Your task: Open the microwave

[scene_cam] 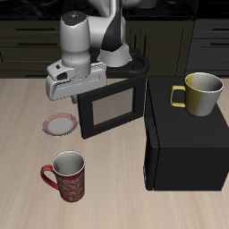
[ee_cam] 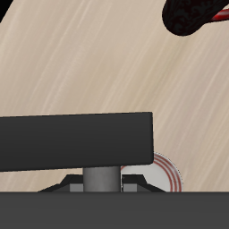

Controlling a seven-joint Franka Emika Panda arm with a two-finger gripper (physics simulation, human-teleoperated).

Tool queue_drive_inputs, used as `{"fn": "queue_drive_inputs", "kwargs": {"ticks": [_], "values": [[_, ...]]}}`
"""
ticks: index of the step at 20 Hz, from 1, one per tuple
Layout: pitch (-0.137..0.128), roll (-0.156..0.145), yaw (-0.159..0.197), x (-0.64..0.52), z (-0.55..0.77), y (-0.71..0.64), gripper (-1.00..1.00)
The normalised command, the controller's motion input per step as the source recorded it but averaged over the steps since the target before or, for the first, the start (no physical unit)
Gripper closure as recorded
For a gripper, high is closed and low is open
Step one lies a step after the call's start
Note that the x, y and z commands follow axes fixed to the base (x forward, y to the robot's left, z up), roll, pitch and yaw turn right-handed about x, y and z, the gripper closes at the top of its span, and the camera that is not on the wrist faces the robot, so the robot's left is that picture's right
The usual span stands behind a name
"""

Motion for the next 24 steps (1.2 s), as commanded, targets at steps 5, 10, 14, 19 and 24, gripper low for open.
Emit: {"fn": "queue_drive_inputs", "kwargs": {"ticks": [5, 10, 14, 19, 24], "values": [[0.037, -0.016, -0.052, -0.16, -0.14, -0.11, 1.0], [-0.03, 0.009, -0.034, -0.25, -0.08, 0.04, 1.0], [0.006, 0.017, -0.02, -0.11, -0.07, 0.06, 1.0], [-0.017, 0.008, -0.01, -0.1, -0.05, -0.01, 1.0], [-0.024, -0.004, -0.018, -0.15, -0.05, -0.07, 1.0]]}}
